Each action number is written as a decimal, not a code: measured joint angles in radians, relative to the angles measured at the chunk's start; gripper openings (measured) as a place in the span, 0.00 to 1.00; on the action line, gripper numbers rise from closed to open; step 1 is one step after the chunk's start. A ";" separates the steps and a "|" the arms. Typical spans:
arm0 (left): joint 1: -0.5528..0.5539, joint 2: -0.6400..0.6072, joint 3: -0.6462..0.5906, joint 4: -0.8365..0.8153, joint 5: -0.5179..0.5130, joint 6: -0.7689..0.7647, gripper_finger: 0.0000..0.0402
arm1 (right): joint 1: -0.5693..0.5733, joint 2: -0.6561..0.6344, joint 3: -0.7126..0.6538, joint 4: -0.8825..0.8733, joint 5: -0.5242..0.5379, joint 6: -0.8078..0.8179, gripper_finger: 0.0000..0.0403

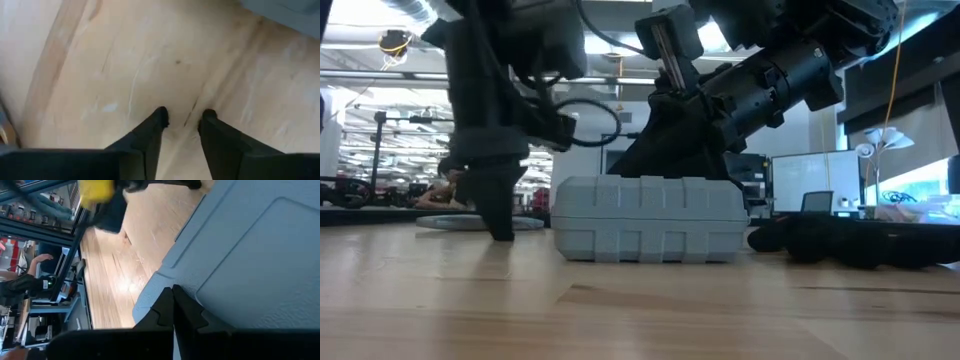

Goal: Prefit tool cases

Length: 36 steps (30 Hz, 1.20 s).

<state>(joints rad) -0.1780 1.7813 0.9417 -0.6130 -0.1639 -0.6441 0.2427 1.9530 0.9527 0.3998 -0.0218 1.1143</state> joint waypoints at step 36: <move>-0.148 -0.114 0.004 0.305 -0.123 -0.953 0.32 | -0.009 -0.002 -0.001 0.017 -0.016 -0.035 0.00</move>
<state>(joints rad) -0.3263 1.6669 0.9459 -0.3083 -0.2872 -1.5975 0.2337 1.9511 0.9516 0.4171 -0.0373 1.0798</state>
